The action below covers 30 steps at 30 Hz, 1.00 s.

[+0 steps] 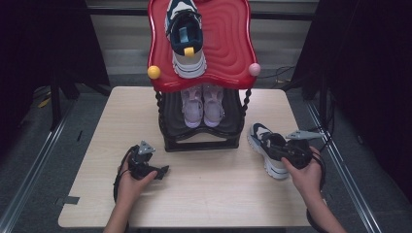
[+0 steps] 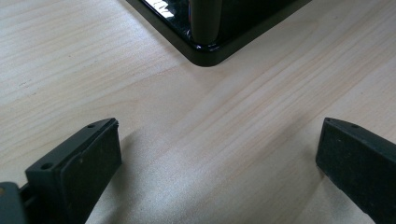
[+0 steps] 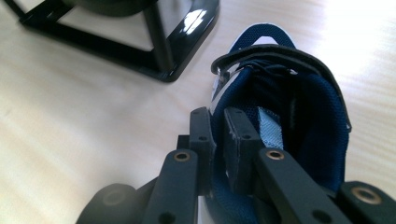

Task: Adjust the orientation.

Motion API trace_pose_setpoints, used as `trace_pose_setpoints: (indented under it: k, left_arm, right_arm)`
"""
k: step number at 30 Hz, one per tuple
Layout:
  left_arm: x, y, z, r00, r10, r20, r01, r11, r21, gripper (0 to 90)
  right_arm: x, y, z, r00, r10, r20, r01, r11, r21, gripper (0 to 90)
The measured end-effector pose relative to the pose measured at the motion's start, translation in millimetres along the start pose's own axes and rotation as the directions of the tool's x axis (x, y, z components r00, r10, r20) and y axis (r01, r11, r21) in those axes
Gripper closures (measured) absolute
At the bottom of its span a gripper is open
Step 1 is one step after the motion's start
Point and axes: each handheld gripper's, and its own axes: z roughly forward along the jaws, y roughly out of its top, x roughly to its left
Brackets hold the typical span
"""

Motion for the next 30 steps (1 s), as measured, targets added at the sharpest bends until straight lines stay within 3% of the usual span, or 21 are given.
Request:
trace_pose_setpoints:
  k: [3, 6, 8, 11, 13, 16, 18, 30]
  left_arm:
    - [0.0, 0.0, 0.0, 1.0000, 0.000, 0.000, 0.000, 1.0000, 0.000, 0.0]
    - [0.0, 0.0, 0.0, 1.0000, 0.000, 0.000, 0.000, 1.0000, 0.000, 0.0]
    - [0.1, 0.0, 0.0, 1.0000, 0.000, 0.000, 0.000, 1.0000, 0.000, 0.0]
    - [0.1, 0.0, -0.1, 1.0000, 0.000, 0.000, 0.000, 1.0000, 0.000, 0.0]
    - [0.0, 0.0, 0.0, 1.0000, 0.000, 0.000, 0.000, 1.0000, 0.000, 0.0]
    - [0.0, 0.0, 0.0, 1.0000, 0.000, 0.000, 0.000, 1.0000, 0.000, 0.0]
    - [0.0, 0.0, 0.0, 1.0000, -0.001, 0.000, 0.001, 1.0000, 0.000, 0.0]
    - [0.1, -0.1, -0.3, 1.0000, 0.002, -0.002, -0.002, 1.0000, 0.003, 0.0]
  right_arm:
    - [0.5, 9.0, 11.1, 0.9999, 0.016, 0.002, -0.016, 1.000, -0.003, 79.8]
    - [3.8, 12.8, 14.0, 0.9990, 0.044, -0.009, -0.044, 0.999, -0.008, 65.6]
    - [6.9, 13.9, 11.3, 0.9994, 0.034, -0.003, -0.034, 0.999, -0.006, 54.7]
    - [8.0, 17.6, 0.4, 1.0000, 0.003, 0.008, -0.003, 1.000, -0.025, 46.7]
    - [6.0, 20.0, -7.6, 0.9994, -0.024, 0.023, 0.024, 1.000, -0.017, 45.7]
    - [-0.8, 15.0, -12.2, 0.9995, -0.032, 0.003, 0.032, 0.999, 0.034, 45.8]
    - [-1.8, 9.6, -13.7, 0.9990, -0.035, -0.026, 0.036, 0.999, 0.033, 47.0]
    - [20.3, 4.4, -10.9, 0.9940, -0.040, -0.101, 0.042, 0.999, 0.010, 48.9]
